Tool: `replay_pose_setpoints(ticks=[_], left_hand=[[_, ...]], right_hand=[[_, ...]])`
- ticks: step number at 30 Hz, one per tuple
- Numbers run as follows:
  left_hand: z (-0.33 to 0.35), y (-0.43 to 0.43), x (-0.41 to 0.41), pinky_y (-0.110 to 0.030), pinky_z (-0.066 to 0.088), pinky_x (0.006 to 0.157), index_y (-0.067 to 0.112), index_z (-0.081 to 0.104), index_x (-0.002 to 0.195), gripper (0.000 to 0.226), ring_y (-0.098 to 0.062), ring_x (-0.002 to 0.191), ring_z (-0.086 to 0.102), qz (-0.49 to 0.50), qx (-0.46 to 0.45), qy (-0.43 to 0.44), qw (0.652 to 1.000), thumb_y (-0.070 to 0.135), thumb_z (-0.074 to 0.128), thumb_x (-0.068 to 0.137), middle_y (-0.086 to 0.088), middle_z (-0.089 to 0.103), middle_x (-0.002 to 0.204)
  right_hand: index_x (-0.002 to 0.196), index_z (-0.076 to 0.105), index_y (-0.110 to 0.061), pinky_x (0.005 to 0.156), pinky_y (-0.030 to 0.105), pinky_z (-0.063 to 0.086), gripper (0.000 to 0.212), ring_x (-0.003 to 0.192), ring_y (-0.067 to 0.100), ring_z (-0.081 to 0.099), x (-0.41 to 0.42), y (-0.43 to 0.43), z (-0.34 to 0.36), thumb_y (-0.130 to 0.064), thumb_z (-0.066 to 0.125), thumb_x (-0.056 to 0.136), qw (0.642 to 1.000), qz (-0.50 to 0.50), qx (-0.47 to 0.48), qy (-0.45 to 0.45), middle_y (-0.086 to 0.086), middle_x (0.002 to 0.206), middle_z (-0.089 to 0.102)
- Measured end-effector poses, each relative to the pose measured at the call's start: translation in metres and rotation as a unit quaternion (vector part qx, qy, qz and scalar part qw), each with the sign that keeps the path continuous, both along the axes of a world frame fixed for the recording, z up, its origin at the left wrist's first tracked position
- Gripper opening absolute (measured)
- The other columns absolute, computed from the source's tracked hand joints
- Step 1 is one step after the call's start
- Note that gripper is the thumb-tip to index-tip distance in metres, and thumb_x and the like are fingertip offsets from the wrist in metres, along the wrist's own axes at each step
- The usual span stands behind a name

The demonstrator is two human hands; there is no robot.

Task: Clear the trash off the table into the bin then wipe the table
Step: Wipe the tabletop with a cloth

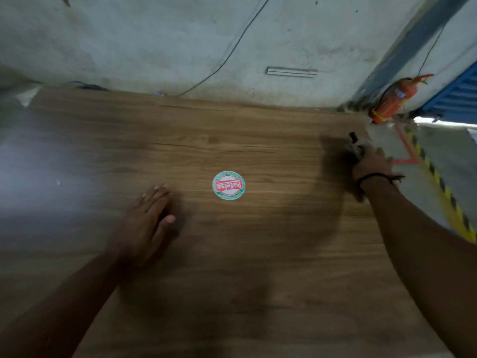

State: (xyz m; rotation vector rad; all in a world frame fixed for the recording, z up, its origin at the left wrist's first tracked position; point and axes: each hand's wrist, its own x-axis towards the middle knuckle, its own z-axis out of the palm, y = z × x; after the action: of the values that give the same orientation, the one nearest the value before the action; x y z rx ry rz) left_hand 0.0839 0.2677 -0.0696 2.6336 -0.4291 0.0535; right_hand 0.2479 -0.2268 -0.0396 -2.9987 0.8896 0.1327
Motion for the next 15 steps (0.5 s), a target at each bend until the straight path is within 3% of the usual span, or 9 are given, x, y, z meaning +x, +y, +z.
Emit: replay_pose_setpoints(ticks=[3,5,8,15], left_hand=[[-0.003,-0.002,-0.002,-0.015,0.001,0.112,0.004,0.041,0.141,0.077,-0.012,0.136,0.020,0.013,0.029,0.004,0.999,0.060,0.020,0.092,-0.008,0.031,0.150],[-0.002,-0.002,-0.003,-0.016,0.001,0.113,0.003,0.043,0.139,0.071,-0.012,0.136,0.021,0.020,0.036,0.007,0.999,0.053,0.024,0.092,-0.012,0.036,0.149],[-0.001,-0.004,-0.004,-0.018,0.004,0.114,0.004,0.043,0.140,0.069,-0.009,0.137,0.020,0.024,0.027,-0.002,0.999,0.052,0.024,0.093,-0.011,0.035,0.150],[-0.003,-0.003,-0.005,-0.024,0.008,0.115,0.002,0.048,0.135,0.063,-0.015,0.136,0.026,0.018,0.020,-0.015,1.000,0.046,0.029,0.094,-0.014,0.040,0.147]], right_hand=[[0.143,0.025,-0.033,0.103,0.062,0.036,0.060,0.128,0.047,0.036,-0.010,-0.014,-0.010,-0.032,0.042,0.085,0.998,-0.041,0.022,0.035,0.015,0.149,0.031],[0.148,0.018,-0.030,0.108,0.060,0.030,0.063,0.135,0.045,0.031,-0.008,-0.005,-0.016,-0.040,0.039,0.090,0.998,-0.041,0.027,0.030,0.014,0.155,0.023],[0.149,0.020,-0.025,0.111,0.064,0.019,0.059,0.141,0.043,0.020,0.004,0.028,-0.015,-0.038,0.037,0.094,0.999,-0.025,0.025,0.031,0.014,0.156,0.020],[0.147,0.023,-0.030,0.110,0.066,0.016,0.063,0.140,0.046,0.017,0.014,0.170,-0.022,-0.032,0.042,0.087,0.991,0.115,0.065,0.020,0.012,0.156,0.019]])
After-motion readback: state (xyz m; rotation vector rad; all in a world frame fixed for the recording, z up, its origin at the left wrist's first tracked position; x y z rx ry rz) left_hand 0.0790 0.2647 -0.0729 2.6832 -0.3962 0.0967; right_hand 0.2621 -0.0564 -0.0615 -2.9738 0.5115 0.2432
